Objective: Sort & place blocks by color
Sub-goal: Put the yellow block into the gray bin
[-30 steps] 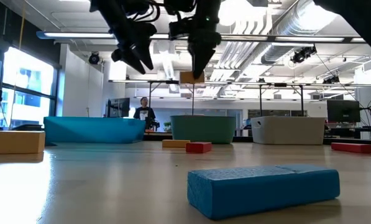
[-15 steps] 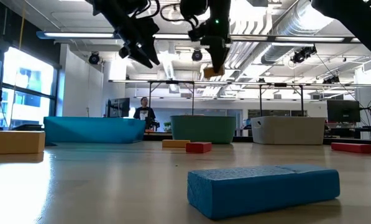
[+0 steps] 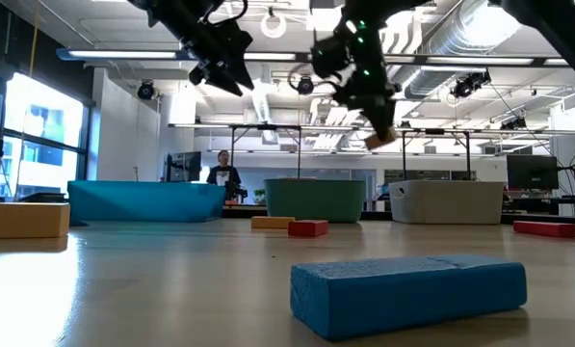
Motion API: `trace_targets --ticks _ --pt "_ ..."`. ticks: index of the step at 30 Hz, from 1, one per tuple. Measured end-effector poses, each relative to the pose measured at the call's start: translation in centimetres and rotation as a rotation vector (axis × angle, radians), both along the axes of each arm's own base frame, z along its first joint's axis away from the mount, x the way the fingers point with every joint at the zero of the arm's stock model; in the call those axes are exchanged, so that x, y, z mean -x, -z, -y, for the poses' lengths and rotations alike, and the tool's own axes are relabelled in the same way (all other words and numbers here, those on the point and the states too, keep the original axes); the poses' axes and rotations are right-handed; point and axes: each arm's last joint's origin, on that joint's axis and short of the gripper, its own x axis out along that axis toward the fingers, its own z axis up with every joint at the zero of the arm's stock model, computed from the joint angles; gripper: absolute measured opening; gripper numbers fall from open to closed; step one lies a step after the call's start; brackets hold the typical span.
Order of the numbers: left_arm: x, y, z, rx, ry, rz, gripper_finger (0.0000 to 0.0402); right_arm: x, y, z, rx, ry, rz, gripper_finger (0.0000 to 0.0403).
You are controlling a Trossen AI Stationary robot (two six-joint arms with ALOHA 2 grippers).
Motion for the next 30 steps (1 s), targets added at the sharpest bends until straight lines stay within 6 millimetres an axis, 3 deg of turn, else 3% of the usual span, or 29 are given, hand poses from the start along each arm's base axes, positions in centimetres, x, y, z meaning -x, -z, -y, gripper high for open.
trace_targets --ticks 5,14,24,30 --pt "-0.1 -0.1 -0.6 -0.024 -0.014 0.026 0.0209 3.3 1.6 1.2 0.007 0.104 0.01 0.0101" --pt "-0.7 1.4 -1.7 0.008 -0.026 -0.001 0.0209 8.3 5.1 1.4 -0.01 0.258 0.137 0.0101" --pt "-1.1 2.3 -2.1 0.05 -0.048 0.005 0.0209 11.6 9.2 2.9 -0.058 0.372 0.223 0.0128" --pt "-1.1 2.3 -2.1 0.056 -0.053 0.012 0.0209 12.5 9.9 3.7 -0.081 0.399 0.269 0.0131"
